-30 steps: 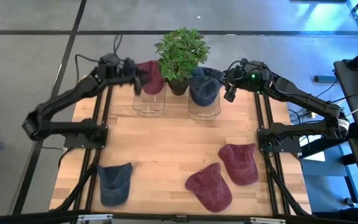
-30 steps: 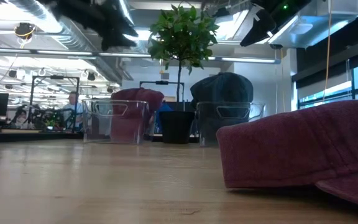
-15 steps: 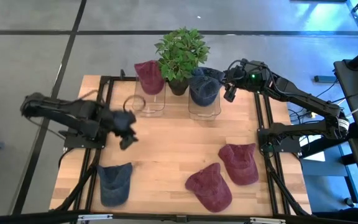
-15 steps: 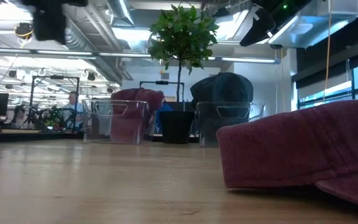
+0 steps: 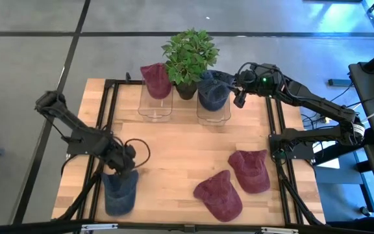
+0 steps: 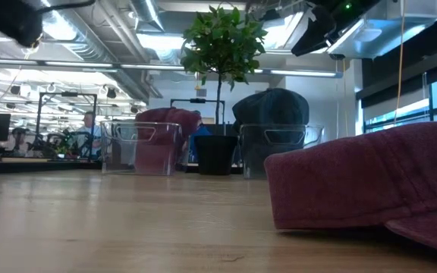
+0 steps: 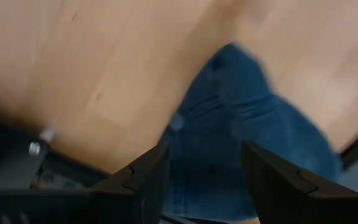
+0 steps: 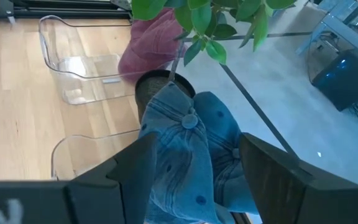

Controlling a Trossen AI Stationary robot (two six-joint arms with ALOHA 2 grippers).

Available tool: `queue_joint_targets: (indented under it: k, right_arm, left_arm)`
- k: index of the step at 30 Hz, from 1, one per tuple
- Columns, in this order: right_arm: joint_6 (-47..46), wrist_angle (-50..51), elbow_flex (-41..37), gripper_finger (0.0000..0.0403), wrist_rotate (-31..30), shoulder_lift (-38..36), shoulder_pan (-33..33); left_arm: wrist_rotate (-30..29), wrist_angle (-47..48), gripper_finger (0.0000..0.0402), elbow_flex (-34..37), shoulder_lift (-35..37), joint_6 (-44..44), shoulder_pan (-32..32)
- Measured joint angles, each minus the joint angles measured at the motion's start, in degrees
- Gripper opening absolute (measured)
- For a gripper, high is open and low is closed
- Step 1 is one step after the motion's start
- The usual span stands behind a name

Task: Pick & Place hat
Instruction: Put the blue cap into the right transparent bin

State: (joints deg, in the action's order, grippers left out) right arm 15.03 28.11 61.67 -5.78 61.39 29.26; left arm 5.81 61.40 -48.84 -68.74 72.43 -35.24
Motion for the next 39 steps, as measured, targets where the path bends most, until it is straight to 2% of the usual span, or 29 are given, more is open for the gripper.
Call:
queue_joint_targets:
  k: [4,12,20,25,31,39]
  right_arm:
    - [-1.0,0.0,0.0,0.0227,0.0,0.0,0.0]
    - [-2.6,0.0,0.0,0.0227,0.0,0.0,0.0]
    - [-3.0,0.0,0.0,0.0227,0.0,0.0,0.0]
    - [-3.0,0.0,0.0,0.0227,0.0,0.0,0.0]
    - [-3.0,0.0,0.0,0.0227,0.0,0.0,0.0]
    - [-2.9,0.0,0.0,0.0227,0.0,0.0,0.0]
  left_arm:
    - [1.5,-1.9,0.0187,2.9,-2.1,4.4,-2.2]
    - [2.9,-14.8,0.0184,10.0,-3.6,6.6,-5.9]
    - [3.0,-18.8,0.0187,14.7,-3.7,10.3,-9.0]
    - [2.4,-21.8,0.0187,15.7,-3.7,8.7,-10.2]
    - [1.0,-21.8,0.0185,15.7,-4.2,2.0,-11.3]
    - [-0.2,-21.6,0.0184,15.3,-11.3,-0.2,-12.0]
